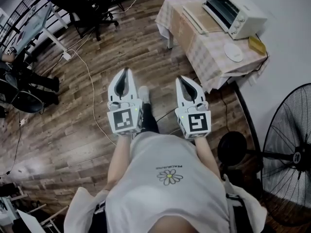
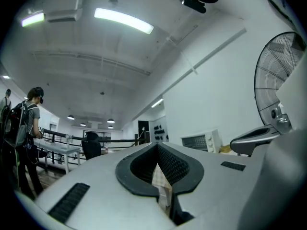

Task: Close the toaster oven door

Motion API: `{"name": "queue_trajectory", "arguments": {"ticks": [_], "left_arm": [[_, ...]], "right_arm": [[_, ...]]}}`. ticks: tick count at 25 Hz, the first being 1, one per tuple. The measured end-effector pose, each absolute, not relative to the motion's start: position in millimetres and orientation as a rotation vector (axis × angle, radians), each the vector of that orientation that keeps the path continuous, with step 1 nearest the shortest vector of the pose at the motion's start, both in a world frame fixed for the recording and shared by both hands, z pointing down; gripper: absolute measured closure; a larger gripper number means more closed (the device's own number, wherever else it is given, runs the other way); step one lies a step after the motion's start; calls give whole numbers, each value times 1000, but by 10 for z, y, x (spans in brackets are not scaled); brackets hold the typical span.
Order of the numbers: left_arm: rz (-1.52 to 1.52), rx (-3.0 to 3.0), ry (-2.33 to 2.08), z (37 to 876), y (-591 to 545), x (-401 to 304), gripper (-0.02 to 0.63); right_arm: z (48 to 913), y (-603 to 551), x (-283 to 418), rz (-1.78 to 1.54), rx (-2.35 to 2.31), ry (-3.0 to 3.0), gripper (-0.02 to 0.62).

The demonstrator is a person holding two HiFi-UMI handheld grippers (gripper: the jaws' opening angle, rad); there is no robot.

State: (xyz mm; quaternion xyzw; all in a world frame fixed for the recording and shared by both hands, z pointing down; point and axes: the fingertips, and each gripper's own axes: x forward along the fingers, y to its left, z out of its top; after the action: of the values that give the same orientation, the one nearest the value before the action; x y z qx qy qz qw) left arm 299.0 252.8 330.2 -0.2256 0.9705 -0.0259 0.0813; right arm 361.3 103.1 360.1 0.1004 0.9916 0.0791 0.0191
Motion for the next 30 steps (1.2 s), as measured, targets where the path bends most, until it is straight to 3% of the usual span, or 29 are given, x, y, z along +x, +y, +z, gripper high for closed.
{"name": "queue_trajectory", "arguments": {"ticks": [13, 25, 30], "left_arm": [[-18, -798, 2906, 3428, 2203, 1393, 591], [-31, -1015, 2829, 3106, 1812, -1087, 591], [-29, -1120, 2806, 3121, 1698, -1791, 591]], "right_arm": [[3660, 711, 2179, 372, 195, 3075, 584], [3343, 394, -31, 271, -29, 3090, 584], [3459, 248, -720, 205, -132, 3146, 585]]}}
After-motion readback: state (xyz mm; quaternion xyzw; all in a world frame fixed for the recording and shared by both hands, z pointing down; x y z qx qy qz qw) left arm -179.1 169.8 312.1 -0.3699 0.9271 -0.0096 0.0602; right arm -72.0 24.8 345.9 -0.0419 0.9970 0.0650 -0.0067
